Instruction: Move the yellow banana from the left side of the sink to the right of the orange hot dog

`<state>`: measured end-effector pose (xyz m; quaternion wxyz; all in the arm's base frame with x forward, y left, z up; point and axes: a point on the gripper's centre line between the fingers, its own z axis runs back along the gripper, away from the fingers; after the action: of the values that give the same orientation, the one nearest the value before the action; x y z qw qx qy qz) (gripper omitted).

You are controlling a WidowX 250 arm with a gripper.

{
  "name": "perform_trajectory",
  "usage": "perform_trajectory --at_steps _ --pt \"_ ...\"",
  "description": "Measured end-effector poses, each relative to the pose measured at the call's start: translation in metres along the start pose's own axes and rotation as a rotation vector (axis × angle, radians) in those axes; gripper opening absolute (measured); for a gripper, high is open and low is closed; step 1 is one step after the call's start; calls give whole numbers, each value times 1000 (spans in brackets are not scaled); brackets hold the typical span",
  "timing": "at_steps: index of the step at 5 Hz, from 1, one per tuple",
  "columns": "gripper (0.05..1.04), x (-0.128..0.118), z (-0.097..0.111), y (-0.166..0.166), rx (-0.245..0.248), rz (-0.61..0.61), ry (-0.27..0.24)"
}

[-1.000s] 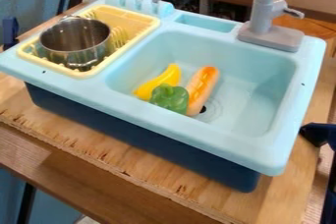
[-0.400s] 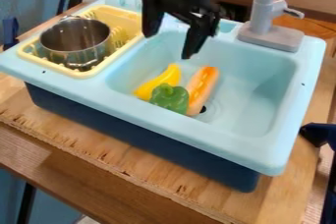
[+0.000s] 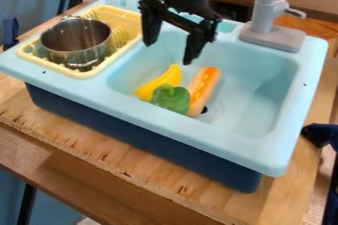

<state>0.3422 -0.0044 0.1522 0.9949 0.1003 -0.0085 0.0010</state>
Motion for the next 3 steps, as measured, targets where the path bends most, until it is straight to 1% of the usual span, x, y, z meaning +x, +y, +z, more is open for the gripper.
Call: perform_trajectory --at_steps 1,2,3 --pt "1001 -1 -2 12 26 33 11" --pt "1001 0 -4 24 18 78 11" --pt "1001 0 -7 22 -11 91 14"
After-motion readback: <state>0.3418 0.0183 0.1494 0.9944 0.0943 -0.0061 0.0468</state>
